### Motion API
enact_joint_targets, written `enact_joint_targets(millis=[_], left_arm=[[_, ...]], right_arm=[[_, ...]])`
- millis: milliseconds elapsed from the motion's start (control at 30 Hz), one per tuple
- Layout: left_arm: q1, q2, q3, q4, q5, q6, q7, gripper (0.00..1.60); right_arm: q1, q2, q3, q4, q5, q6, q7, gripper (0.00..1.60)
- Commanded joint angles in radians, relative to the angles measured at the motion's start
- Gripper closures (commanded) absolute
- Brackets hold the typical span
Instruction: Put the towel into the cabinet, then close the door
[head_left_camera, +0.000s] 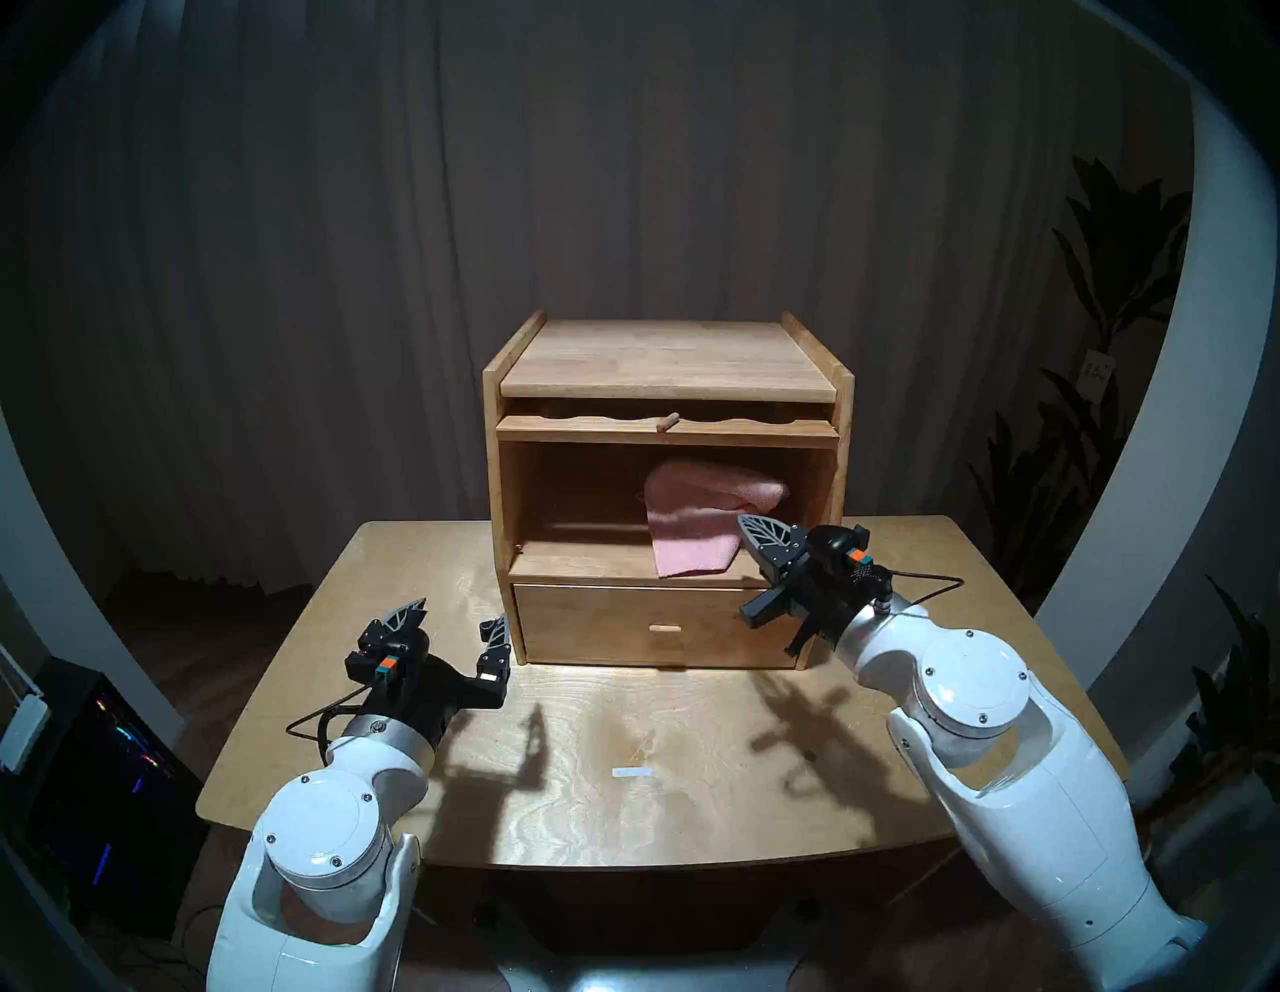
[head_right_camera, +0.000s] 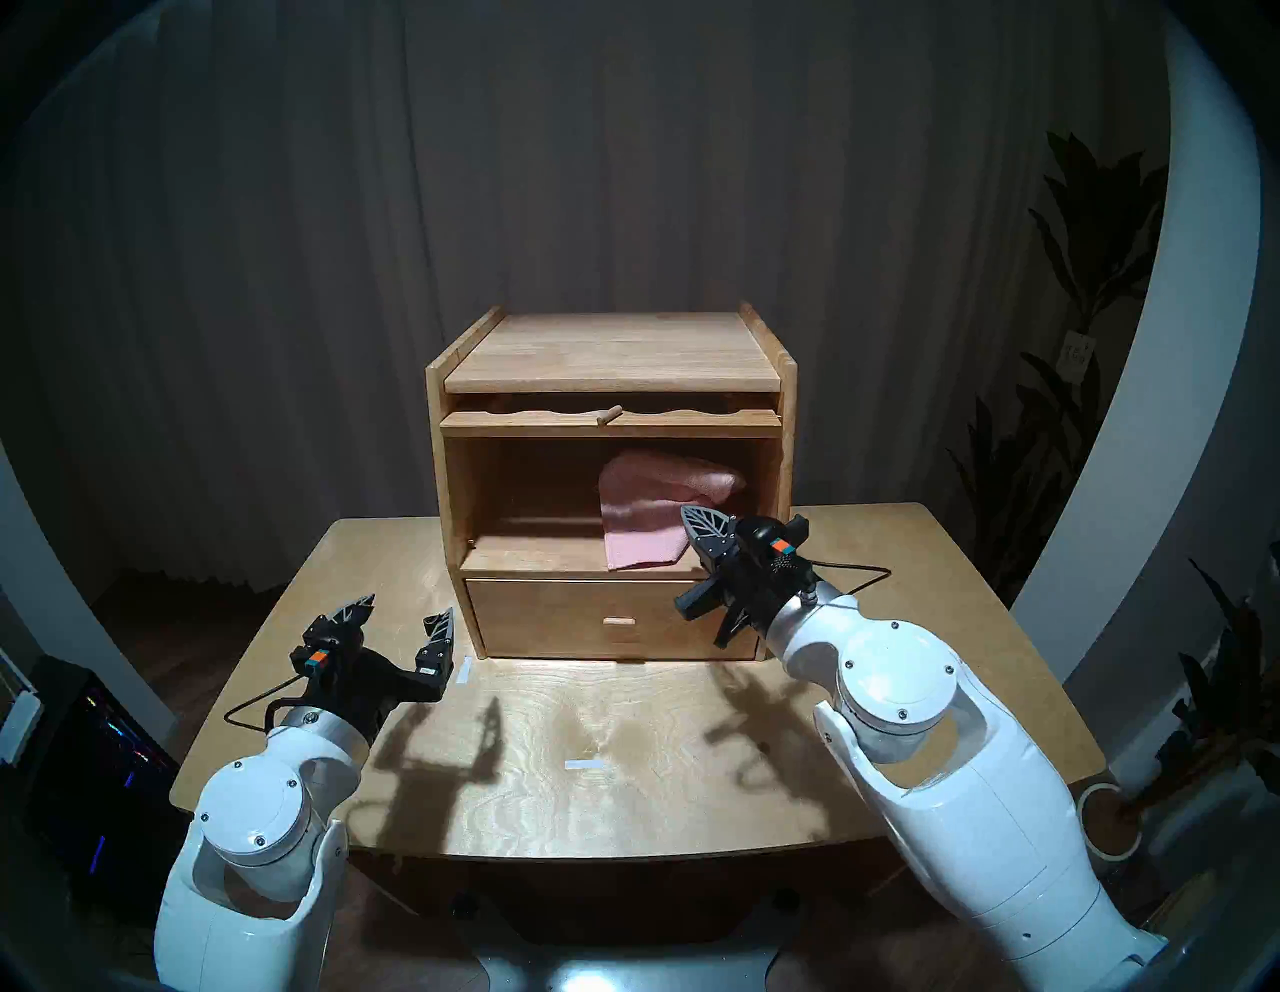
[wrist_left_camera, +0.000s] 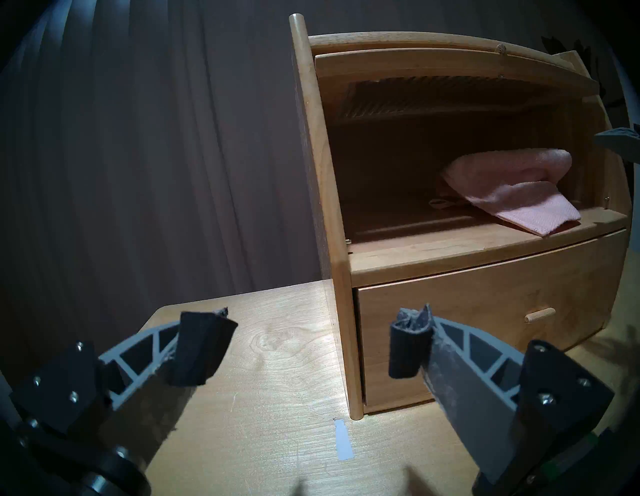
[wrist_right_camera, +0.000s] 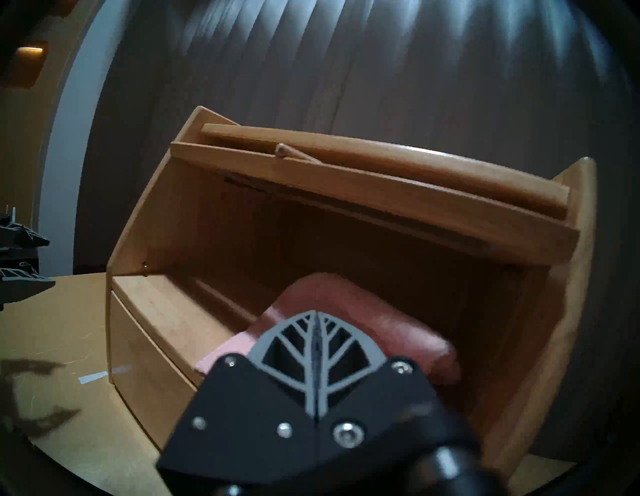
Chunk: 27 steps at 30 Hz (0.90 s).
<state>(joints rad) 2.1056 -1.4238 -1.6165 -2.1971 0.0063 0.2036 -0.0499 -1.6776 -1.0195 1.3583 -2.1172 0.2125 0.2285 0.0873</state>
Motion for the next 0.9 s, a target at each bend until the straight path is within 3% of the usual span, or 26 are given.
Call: enact_joint_targets(millis=[0,167,400,700,867], left_arm=[[-0.003,-0.001,-0.001,-0.023,-0.001,-0.005,0.001,0.00],[-0.001,-0.001,-0.002,-0.026,-0.001,-0.004,0.002,0.00],[0.000,-0.002,-0.002,-0.027,-0.001,-0.003,0.002,0.00],[-0.001,-0.001,-0.002,-0.026,-0.001,-0.004,0.002,0.00],[0.000,-0.002,-0.002,-0.027,-0.001,-0.003,0.002,0.00]], right_arm=[[-0.003,0.013,0.030,-0.115,-0.020,0.119,-0.063,1.60],[0.024,0.004,-0.049,-0.121,-0.048,0.225,-0.108,1.60],[0.132,-0.089,-0.131,-0.022,-0.059,0.353,-0.106,1.60],[0.214,-0.160,-0.140,0.100,-0.096,0.299,-0.104,1.60],[0.260,-0.178,-0.155,0.160,-0.080,0.338,-0.112,1.60]])
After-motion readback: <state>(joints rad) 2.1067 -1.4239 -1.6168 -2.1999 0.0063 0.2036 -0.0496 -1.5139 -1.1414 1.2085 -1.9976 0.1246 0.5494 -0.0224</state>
